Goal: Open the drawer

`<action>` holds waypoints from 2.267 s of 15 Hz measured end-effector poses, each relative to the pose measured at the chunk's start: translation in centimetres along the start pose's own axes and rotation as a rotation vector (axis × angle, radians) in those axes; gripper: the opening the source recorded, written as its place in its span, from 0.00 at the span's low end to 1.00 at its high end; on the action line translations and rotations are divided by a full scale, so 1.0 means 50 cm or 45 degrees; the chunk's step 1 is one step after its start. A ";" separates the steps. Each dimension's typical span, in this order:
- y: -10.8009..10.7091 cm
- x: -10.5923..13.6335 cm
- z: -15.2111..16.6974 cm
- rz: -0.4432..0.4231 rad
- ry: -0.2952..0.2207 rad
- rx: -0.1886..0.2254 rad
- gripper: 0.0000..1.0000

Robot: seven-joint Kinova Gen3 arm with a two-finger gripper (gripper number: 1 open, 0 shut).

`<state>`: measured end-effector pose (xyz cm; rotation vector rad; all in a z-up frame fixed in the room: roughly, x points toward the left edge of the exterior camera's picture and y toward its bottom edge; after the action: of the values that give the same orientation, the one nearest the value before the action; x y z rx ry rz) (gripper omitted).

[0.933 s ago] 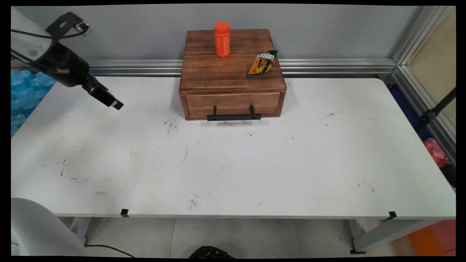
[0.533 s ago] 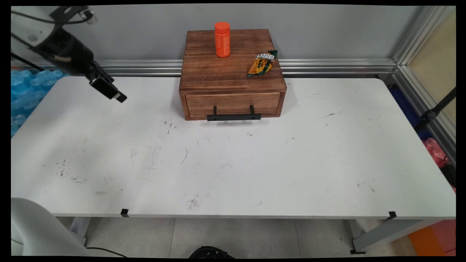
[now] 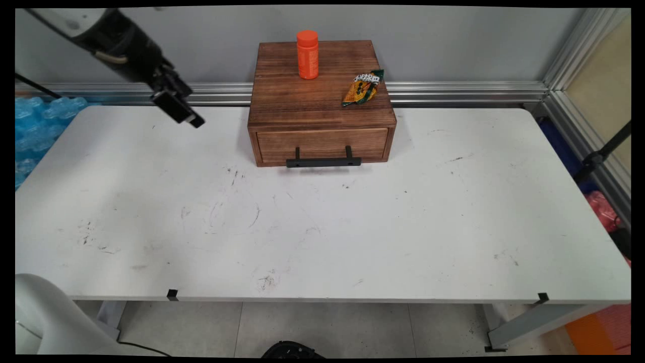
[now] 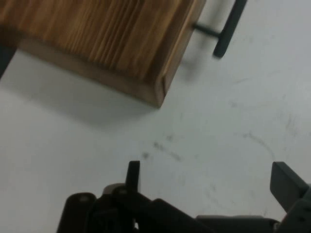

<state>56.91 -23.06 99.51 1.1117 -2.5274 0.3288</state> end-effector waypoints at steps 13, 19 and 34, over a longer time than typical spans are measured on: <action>0.117 0.201 0.153 0.327 0.082 -0.059 1.00; 0.162 0.247 0.281 0.446 0.050 -0.074 1.00; 0.198 0.268 0.554 0.535 -0.087 -0.070 1.00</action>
<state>34.78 -35.06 79.21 0.5718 -2.8009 0.3291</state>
